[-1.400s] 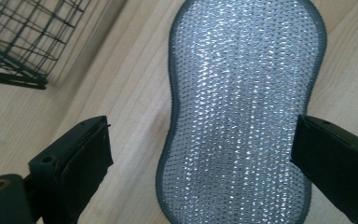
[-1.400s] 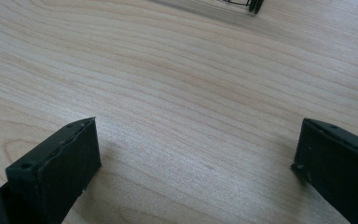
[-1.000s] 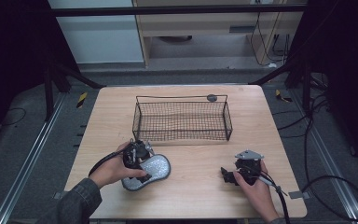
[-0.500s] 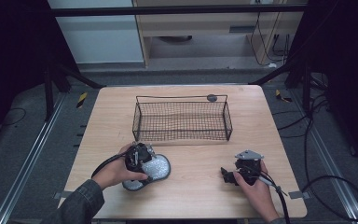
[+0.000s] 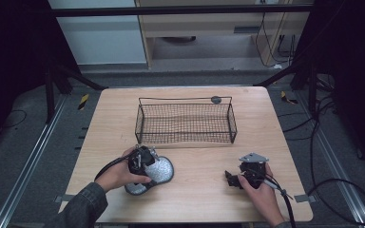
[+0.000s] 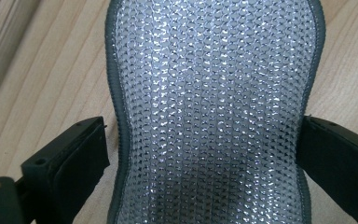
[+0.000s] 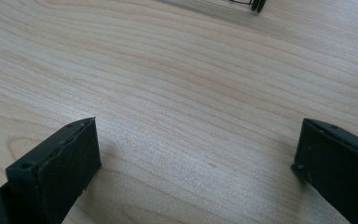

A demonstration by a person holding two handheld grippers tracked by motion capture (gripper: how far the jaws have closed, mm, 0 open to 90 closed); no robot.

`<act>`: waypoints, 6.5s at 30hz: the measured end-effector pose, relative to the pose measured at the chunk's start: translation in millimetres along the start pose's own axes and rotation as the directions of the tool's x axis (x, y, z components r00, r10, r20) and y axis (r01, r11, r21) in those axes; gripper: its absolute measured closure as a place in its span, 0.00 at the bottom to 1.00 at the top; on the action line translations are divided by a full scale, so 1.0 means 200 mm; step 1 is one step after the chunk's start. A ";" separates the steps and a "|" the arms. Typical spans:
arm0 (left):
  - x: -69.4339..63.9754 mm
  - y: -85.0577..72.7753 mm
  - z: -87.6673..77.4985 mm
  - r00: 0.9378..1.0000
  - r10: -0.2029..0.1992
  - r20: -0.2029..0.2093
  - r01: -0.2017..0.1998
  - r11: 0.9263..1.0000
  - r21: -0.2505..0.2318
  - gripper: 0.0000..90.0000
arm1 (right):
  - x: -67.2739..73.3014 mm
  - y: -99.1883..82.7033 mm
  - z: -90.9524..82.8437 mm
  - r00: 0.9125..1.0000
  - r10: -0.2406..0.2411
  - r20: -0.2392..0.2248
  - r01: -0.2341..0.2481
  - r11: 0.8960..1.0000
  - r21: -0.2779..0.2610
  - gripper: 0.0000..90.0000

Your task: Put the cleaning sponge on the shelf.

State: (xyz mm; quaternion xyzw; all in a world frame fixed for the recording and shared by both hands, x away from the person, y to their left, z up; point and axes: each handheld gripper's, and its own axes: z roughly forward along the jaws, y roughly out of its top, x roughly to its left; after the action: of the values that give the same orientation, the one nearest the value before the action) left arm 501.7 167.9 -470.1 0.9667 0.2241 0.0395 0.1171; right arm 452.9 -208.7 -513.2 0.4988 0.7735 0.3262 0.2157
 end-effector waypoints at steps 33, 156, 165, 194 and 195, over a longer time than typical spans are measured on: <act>0.00 0.00 0.03 1.000 -0.021 0.011 0.021 1.000 -0.010 0.06 | 0.00 0.00 0.00 1.000 0.004 -0.003 -0.004 1.000 0.000 0.00; 0.37 0.61 -0.59 0.851 0.232 -0.471 -0.306 0.948 -0.085 0.11 | 0.01 0.00 0.00 1.000 -0.005 -0.010 0.005 1.000 -0.004 0.01; 0.42 0.63 -0.48 0.858 0.242 -0.453 -0.311 0.947 -0.084 0.11 | 0.01 0.00 0.00 1.000 -0.005 -0.009 0.005 1.000 -0.003 0.01; 0.54 0.59 -0.32 0.890 0.226 -0.396 -0.282 0.955 -0.089 0.11 | 0.01 0.00 0.00 1.000 -0.003 -0.006 0.003 1.000 -0.004 0.01; 0.55 0.59 -0.32 0.891 0.227 -0.394 -0.281 0.956 -0.084 0.11 | 0.01 0.00 0.00 1.000 -0.003 -0.006 0.003 1.000 -0.004 0.01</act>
State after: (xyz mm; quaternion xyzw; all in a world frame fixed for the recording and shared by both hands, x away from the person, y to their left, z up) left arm 641.7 126.5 -377.5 0.9510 0.1107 0.2566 0.1319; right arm 451.0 -207.4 -513.4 0.4962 0.7743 0.3290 0.2147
